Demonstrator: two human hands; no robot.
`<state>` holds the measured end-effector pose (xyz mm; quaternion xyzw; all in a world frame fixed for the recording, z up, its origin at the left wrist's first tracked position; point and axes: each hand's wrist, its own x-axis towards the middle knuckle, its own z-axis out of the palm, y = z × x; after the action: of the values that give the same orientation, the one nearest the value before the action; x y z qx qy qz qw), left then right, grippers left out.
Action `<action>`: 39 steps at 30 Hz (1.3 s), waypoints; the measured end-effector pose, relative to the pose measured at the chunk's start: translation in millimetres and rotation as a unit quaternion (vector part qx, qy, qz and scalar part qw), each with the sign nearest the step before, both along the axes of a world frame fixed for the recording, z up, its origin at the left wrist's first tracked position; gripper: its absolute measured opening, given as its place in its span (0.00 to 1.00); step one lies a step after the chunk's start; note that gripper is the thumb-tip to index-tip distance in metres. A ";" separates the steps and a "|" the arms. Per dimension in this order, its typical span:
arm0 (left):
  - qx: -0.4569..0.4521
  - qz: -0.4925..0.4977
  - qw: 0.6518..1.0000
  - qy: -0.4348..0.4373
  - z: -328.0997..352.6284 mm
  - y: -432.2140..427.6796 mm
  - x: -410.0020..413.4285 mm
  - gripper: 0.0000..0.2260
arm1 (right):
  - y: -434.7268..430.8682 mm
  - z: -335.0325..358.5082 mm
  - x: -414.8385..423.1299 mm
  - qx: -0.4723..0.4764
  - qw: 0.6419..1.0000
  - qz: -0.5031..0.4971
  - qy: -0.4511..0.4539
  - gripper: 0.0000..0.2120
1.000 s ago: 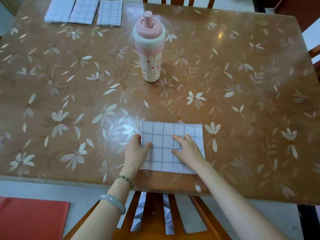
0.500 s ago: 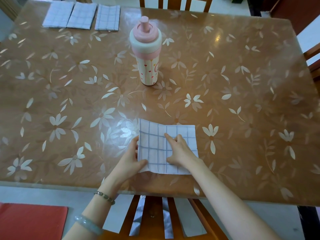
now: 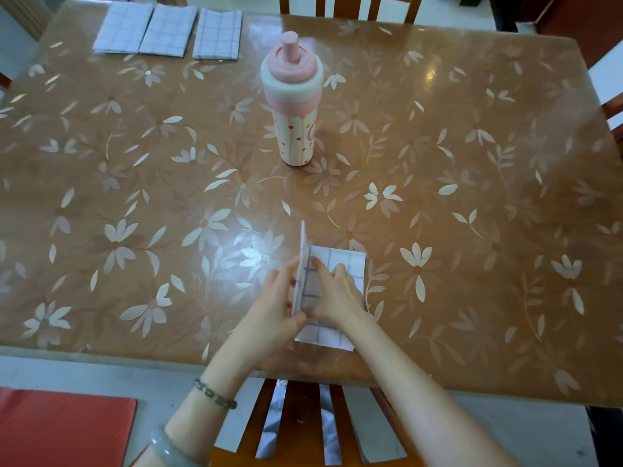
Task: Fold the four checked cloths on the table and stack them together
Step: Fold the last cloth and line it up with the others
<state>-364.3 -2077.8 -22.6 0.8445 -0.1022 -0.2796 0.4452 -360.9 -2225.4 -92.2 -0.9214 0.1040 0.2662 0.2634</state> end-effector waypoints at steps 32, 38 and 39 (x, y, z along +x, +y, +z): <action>0.191 -0.049 0.936 -0.291 -70.9 -51.2 6.7 0.21 | -57.9 0.2 -28.3 0.017 0.929 -0.170 -0.328 0.16; 0.294 -0.198 0.887 -0.296 -101.7 -38.5 26.3 0.28 | -33.2 -41.2 -27.0 -0.135 0.959 0.054 -0.241 0.26; 0.299 -0.202 0.887 -0.286 -104.0 -38.7 26.7 0.29 | -34.2 -45.1 -27.2 -0.150 0.959 0.061 -0.232 0.27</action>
<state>-337.6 -2116.5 -126.7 0.9422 -0.3050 -0.1268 0.0564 -388.0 -2259.6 -137.4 -0.9914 0.0224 0.0417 0.1221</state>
